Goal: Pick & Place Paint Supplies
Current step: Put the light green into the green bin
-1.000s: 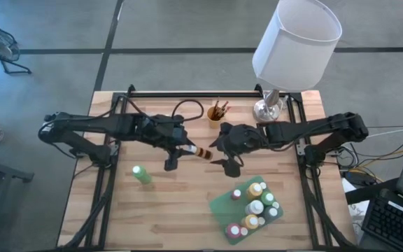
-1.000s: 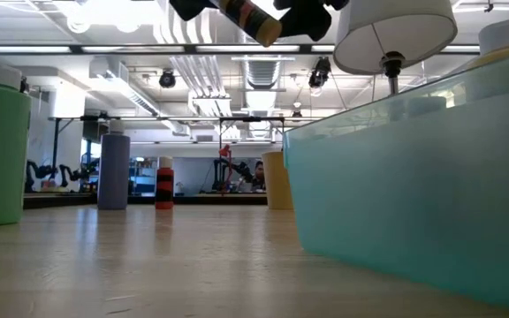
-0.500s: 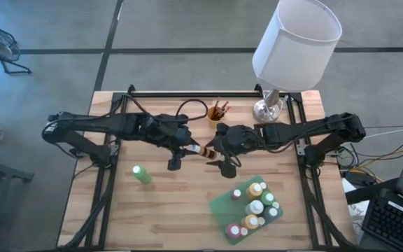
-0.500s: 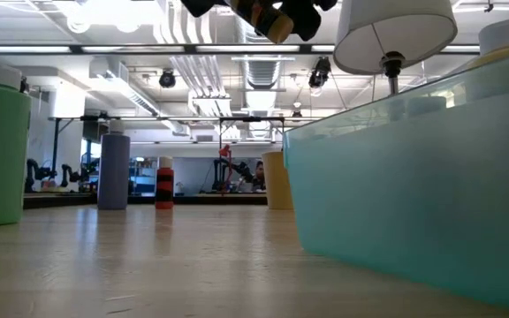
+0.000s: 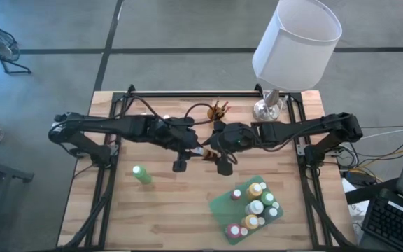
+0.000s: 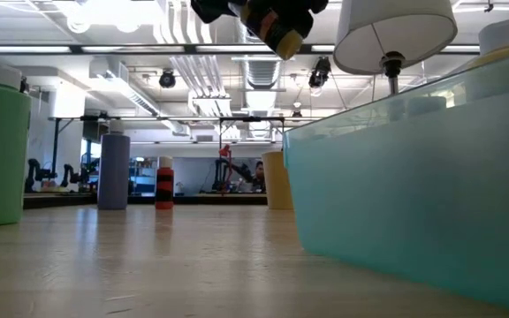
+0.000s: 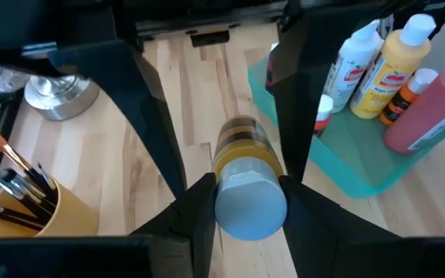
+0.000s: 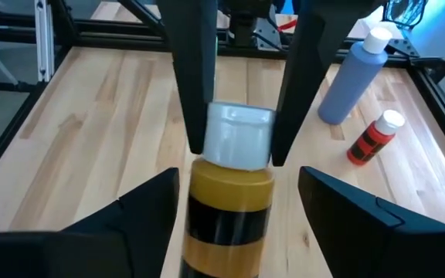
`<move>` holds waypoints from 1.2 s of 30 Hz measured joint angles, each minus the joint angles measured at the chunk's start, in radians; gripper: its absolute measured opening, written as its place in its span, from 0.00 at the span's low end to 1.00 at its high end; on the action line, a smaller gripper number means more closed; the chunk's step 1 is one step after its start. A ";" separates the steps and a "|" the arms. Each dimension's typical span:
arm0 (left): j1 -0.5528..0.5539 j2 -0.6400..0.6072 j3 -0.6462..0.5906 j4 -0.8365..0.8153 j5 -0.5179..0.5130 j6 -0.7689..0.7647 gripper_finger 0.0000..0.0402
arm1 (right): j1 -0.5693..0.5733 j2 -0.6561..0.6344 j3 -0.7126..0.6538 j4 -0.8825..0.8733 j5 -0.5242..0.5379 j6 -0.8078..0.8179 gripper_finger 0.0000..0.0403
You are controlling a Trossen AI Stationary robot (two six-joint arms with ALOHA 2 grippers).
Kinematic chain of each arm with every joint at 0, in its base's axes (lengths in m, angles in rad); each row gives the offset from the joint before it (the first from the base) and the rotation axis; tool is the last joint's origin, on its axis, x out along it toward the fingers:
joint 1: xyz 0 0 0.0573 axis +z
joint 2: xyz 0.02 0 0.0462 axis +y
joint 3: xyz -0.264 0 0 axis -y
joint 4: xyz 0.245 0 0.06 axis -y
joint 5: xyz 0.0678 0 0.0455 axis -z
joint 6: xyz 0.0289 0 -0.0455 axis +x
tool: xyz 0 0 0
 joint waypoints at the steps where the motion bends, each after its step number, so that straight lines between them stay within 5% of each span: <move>1: 0.000 0.002 0.007 -0.001 0.000 0.001 0.32 | -0.002 0.000 0.000 0.000 0.000 -0.002 0.64; 25: 0.002 0.040 0.063 -0.013 -0.010 0.034 0.33 | -0.012 0.006 0.000 0.013 -0.001 -0.023 0.37; 36: 0.002 0.039 0.063 -0.013 -0.004 0.017 0.33 | -0.011 0.006 0.001 0.011 -0.001 -0.026 0.39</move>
